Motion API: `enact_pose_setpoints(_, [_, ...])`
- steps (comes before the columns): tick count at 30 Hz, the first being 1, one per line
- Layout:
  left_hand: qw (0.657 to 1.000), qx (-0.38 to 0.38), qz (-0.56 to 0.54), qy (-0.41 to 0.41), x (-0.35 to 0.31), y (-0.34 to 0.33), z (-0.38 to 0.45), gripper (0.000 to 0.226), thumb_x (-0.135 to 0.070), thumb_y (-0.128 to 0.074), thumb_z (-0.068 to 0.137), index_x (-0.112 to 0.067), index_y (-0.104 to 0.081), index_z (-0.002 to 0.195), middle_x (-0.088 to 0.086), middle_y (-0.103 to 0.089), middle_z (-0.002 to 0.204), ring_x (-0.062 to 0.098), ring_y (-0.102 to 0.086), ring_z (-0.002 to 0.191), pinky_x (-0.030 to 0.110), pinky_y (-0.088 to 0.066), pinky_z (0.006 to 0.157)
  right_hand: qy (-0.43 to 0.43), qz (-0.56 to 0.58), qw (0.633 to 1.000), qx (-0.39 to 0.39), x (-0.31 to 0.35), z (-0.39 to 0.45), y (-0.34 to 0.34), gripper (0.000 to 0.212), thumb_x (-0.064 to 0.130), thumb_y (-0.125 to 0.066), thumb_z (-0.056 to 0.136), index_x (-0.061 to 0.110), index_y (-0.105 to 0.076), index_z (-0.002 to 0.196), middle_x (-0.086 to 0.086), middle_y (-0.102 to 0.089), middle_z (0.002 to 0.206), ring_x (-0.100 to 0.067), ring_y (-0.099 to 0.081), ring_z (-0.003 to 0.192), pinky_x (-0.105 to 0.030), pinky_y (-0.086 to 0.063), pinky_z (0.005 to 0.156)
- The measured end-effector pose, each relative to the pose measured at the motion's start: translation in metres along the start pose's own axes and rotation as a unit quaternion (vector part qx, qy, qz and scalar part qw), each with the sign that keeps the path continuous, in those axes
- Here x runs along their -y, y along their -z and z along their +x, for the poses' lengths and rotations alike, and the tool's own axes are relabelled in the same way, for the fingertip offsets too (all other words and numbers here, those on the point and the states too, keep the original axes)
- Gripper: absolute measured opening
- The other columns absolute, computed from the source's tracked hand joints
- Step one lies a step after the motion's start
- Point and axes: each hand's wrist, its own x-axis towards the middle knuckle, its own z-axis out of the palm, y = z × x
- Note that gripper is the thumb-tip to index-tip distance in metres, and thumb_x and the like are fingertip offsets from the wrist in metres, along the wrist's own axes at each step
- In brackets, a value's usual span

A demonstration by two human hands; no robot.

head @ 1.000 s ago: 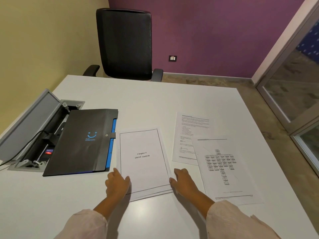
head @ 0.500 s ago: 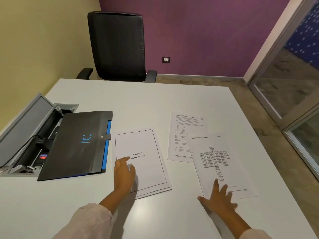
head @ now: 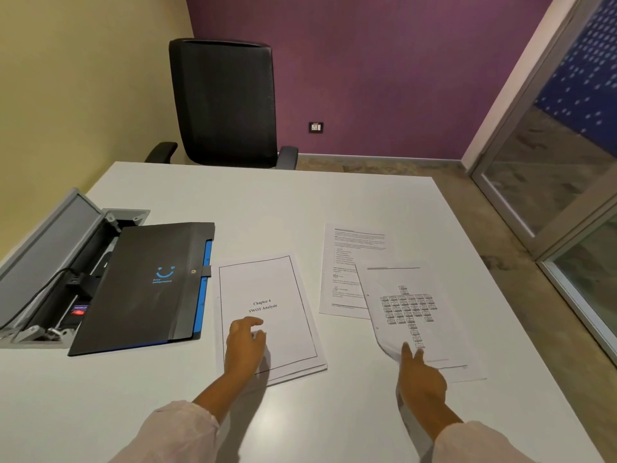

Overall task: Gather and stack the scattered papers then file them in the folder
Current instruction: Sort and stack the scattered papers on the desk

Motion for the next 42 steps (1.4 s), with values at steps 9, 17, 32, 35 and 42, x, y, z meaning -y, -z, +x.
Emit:
enact_pose_setpoints(9, [0.980,0.140,-0.133,0.048,-0.035,0.000,-0.010,0.014,-0.027,-0.049,0.094,-0.016,-0.056,0.093,0.012,-0.058,0.114,0.017,-0.060,0.084,0.033,-0.053,0.076,0.155,0.160,0.958,-0.181,0.042,-0.012,0.082,0.063,0.007,-0.034,0.094,0.038,-0.016,0.146,-0.003,-0.066,0.107,-0.023,-0.065,0.087,-0.030,-0.050,0.075])
enact_pose_setpoints(17, [0.957,0.092,-0.213,0.172,-0.044,-0.006,0.005,0.036,-0.023,-0.053,0.091,-0.009,-0.051,0.124,0.016,-0.064,0.115,0.036,-0.064,0.100,0.038,-0.052,0.081,0.423,0.193,0.886,0.003,0.102,-0.046,0.069,0.045,0.032,-0.037,0.097,0.043,-0.031,0.140,0.002,-0.055,0.136,-0.019,-0.051,0.122,-0.027,-0.040,0.095])
enact_pose_setpoints(32, [0.947,0.047,-0.168,0.270,-0.013,-0.001,0.022,0.037,-0.009,-0.048,0.092,-0.001,-0.048,0.128,0.021,-0.059,0.123,0.029,-0.056,0.080,0.032,-0.049,0.069,-0.146,0.582,0.797,0.066,0.013,0.101,0.043,0.061,0.034,-0.060,0.085,0.017,-0.036,0.139,-0.017,-0.041,0.140,-0.030,-0.048,0.114,-0.039,-0.042,0.094])
enact_pose_setpoints(35, [0.948,0.049,-0.164,0.268,-0.014,-0.002,0.023,0.038,-0.009,-0.048,0.091,-0.001,-0.049,0.128,0.022,-0.060,0.121,0.030,-0.057,0.083,0.027,-0.047,0.061,-0.171,0.680,0.705,0.109,0.007,0.109,0.035,0.033,0.028,-0.064,0.081,0.021,-0.051,0.111,-0.014,-0.060,0.101,-0.020,-0.053,0.067,-0.029,-0.042,0.061])
enact_pose_setpoints(42, [0.949,0.044,-0.157,0.271,-0.021,0.001,0.021,0.034,-0.014,-0.050,0.091,-0.006,-0.053,0.124,0.019,-0.062,0.119,0.031,-0.058,0.086,0.031,-0.050,0.072,-0.168,0.749,0.618,0.168,0.013,0.102,0.039,0.016,0.021,-0.067,0.080,0.014,-0.056,0.071,0.000,-0.056,0.060,-0.011,-0.044,0.047,-0.021,-0.037,0.048])
